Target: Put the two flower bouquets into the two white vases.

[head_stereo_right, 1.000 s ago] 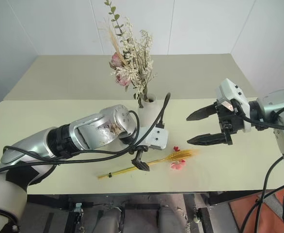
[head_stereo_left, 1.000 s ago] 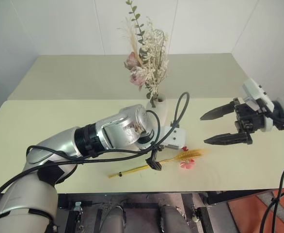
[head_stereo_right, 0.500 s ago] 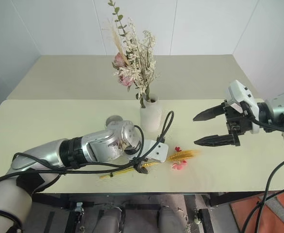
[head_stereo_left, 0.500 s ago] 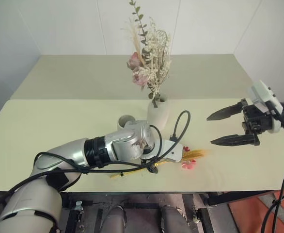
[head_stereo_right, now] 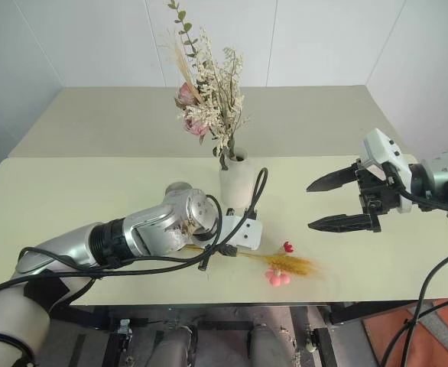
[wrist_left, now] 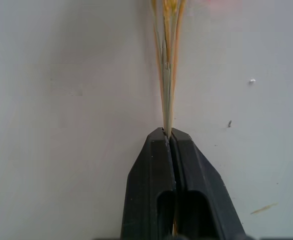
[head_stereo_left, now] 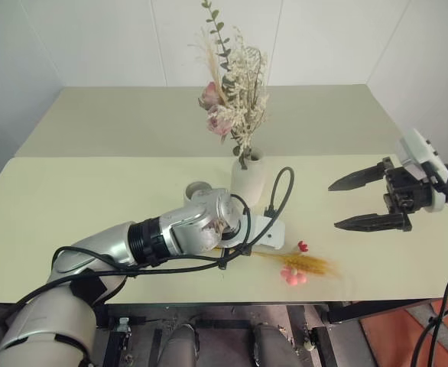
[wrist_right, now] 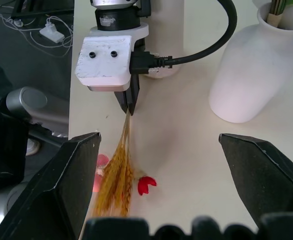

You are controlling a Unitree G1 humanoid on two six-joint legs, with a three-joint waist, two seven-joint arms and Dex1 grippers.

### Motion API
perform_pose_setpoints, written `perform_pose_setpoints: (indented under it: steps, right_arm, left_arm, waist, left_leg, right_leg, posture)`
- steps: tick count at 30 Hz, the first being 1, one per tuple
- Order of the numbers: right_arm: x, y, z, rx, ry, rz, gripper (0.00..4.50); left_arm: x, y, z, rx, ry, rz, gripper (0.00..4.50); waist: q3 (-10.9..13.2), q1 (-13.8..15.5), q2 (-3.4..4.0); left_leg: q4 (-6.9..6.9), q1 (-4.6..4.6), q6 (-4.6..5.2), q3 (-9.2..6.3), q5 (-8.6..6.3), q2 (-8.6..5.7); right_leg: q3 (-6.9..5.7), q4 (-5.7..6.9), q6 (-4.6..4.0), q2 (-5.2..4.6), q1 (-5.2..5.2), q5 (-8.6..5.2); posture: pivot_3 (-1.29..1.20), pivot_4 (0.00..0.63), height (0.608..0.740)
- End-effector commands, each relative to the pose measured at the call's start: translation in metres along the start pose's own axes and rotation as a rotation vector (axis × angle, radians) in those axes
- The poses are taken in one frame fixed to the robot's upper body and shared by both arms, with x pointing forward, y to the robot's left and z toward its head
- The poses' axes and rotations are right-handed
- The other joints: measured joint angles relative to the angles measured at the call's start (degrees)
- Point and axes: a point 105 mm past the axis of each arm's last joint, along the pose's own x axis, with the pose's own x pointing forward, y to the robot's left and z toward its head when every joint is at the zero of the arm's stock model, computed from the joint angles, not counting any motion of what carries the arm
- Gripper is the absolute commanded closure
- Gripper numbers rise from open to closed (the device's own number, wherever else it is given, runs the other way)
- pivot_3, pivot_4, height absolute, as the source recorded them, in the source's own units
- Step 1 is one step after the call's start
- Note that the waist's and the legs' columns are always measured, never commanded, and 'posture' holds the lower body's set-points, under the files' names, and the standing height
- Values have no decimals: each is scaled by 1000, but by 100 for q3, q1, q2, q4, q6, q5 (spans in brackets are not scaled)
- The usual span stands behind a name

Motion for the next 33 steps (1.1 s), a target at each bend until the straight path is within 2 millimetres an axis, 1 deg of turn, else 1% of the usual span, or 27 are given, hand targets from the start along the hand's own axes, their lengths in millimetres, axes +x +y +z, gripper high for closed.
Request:
perform_pose_setpoints:
  steps: [1, 4, 7, 9, 11, 13, 16, 21, 25, 33]
  right_arm:
    - [-10, 1, 9, -51, 0, -6, 0]
    - [-12, 0, 7, -43, 1, -14, 0]
    - [-15, -3, 3, -26, 7, -33, 0]
    - [-18, -5, 2, -19, 11, -44, 0]
    - [-22, -9, 0, -8, 12, -65, 0]
    - [-27, -13, 0, 2, 10, -92, 0]
    - [-36, -19, 2, 13, -5, -123, 0]
    - [-45, -27, 4, 11, -11, -156, 0]
    - [-45, -31, 3, 13, -13, -166, 0]
    - [-42, -36, 0, 18, -20, -165, 0]
  left_arm:
    - [-19, 16, 20, 9, -125, 74, 4426]
    - [-34, 26, 33, -43, -216, 101, 4426]
    - [-57, 41, 52, -109, -328, 142, 4426]
    - [-70, 50, 60, -166, -386, 155, 4426]
    - [-88, 57, 65, -222, -450, 170, 4426]
    - [-101, 61, 65, -254, -483, 177, 4426]
    - [-115, 60, 58, -259, -492, 193, 4426]
    - [-126, 48, 49, -214, -471, 173, 4426]
    - [-139, 49, 51, -223, -509, 186, 4426]
    - [-174, 58, 59, -270, -629, 232, 4426]
  waist:
    - [0, 4, 0]
    - [0, 5, 0]
    - [0, 4, 0]
    - [0, 2, 0]
    - [0, -10, 0]
    - [0, -30, 0]
    - [2, -48, 9]
    - [3, -33, 12]
    - [4, -7, 12]
    - [4, -21, 13]
  left_leg:
    - [0, 0, 0, 0, 0, 0]
    - [1, 0, 0, 0, 0, -1]
    - [1, 0, 0, 0, 0, 0]
    - [1, -1, 0, 0, 0, -1]
    - [1, 0, 0, 0, 0, -1]
    - [-1, 1, 0, 0, 0, -1]
    - [-4, 5, 0, 0, 0, 0]
    - [-5, 3, 0, 1, 0, 0]
    - [-4, 2, -1, 1, 0, -1]
    - [-2, 1, -1, 1, 0, -1]
  right_leg:
    - [0, 0, 0, 0, 0, 0]
    - [0, 0, 0, 0, 0, 0]
    - [0, 0, 0, 0, 0, 0]
    - [-1, 0, 1, 0, 0, 0]
    - [-1, 0, 2, 0, 0, -1]
    - [-1, 0, 2, 0, -1, -1]
    - [1, 1, 2, 1, -2, -1]
    - [2, 0, 1, 0, -2, 0]
    - [1, 0, 1, 0, -3, 0]
    - [1, 0, 1, 0, -3, 0]
  posture:
    - [0, 150, 740]
    - [0, 150, 740]
    - [0, 150, 740]
    - [0, 150, 740]
    - [0, 150, 740]
    - [0, 150, 740]
    - [0, 150, 740]
    - [0, 150, 740]
    - [0, 150, 740]
    - [0, 150, 740]
